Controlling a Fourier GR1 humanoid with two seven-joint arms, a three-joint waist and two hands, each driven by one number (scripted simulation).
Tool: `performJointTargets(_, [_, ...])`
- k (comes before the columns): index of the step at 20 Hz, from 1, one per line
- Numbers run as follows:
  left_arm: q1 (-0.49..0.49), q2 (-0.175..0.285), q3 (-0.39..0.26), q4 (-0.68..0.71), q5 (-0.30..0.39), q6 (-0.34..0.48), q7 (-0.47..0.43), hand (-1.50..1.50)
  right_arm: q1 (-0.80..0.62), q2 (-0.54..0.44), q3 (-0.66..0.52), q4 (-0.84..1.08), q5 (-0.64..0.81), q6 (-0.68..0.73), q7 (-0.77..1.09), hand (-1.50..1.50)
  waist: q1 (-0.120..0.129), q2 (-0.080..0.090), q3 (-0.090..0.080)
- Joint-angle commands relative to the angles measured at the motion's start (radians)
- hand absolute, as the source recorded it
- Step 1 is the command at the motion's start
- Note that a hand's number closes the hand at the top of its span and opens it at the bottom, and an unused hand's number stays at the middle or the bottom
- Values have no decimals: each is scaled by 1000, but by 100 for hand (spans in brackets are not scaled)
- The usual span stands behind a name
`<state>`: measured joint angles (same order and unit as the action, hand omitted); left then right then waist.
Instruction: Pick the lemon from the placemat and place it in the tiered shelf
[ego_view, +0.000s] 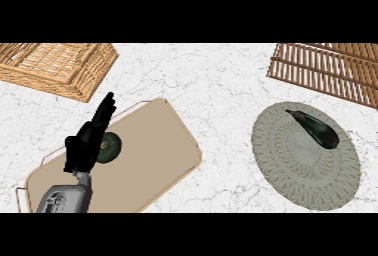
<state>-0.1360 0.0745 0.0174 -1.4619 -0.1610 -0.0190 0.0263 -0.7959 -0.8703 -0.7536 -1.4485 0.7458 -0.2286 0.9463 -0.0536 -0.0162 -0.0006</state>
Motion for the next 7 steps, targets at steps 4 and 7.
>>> performJointTargets(4, [34,20,18,-49,23,-17,14,0,291,-46,-267,-249,-214,330,26,-150,-15,-4,2])
performJointTargets(7, [-6,11,15,-11,21,-16,12,0,353,-36,-393,-386,-314,446,80,-150,-10,0,1])
